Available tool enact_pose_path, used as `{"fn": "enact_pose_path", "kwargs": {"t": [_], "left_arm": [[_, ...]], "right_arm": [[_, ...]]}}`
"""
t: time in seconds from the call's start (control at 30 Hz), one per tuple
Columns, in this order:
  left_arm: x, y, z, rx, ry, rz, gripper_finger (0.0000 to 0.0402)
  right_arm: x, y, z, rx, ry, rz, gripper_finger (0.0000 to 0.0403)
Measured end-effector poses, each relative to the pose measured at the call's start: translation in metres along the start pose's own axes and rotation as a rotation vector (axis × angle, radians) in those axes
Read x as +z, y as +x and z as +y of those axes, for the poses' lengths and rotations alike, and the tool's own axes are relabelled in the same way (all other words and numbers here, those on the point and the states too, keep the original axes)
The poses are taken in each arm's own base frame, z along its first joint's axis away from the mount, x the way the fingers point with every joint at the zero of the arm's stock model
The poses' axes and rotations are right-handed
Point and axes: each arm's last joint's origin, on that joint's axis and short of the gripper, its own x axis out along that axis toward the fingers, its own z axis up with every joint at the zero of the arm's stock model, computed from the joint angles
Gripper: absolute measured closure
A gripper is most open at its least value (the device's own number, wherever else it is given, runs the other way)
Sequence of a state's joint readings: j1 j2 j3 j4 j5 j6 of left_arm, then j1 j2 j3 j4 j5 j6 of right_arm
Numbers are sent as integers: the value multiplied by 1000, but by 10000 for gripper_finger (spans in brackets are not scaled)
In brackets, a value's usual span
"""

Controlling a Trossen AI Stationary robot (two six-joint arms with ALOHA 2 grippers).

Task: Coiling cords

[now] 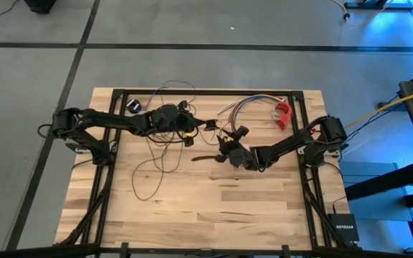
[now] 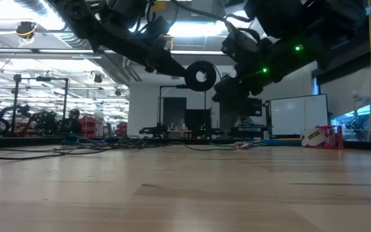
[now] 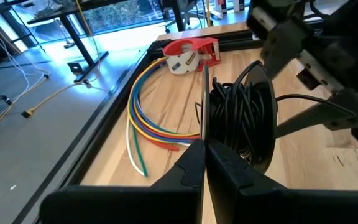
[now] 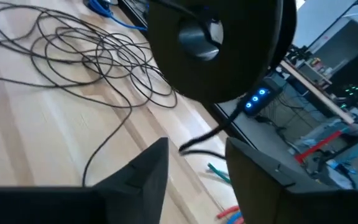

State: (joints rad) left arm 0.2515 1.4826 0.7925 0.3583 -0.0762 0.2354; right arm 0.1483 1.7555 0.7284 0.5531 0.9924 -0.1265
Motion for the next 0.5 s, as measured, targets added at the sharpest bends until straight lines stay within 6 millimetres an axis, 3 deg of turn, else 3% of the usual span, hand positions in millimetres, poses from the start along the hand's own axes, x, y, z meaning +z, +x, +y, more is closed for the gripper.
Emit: {"fn": "enact_pose_path", "kwargs": {"t": [0.1,0.3,0.5], "left_arm": [[0,0,-1,-8,4,-3,396],[1,0,-1,-8,1,-11,396],[12,-8,-4,-126,-44,-99,396]], "right_arm": [[0,4,-2,3,7,4,276],[-2,3,-2,-28,-18,15,390],[-1,3,-3,-53,3,15,385]]}}
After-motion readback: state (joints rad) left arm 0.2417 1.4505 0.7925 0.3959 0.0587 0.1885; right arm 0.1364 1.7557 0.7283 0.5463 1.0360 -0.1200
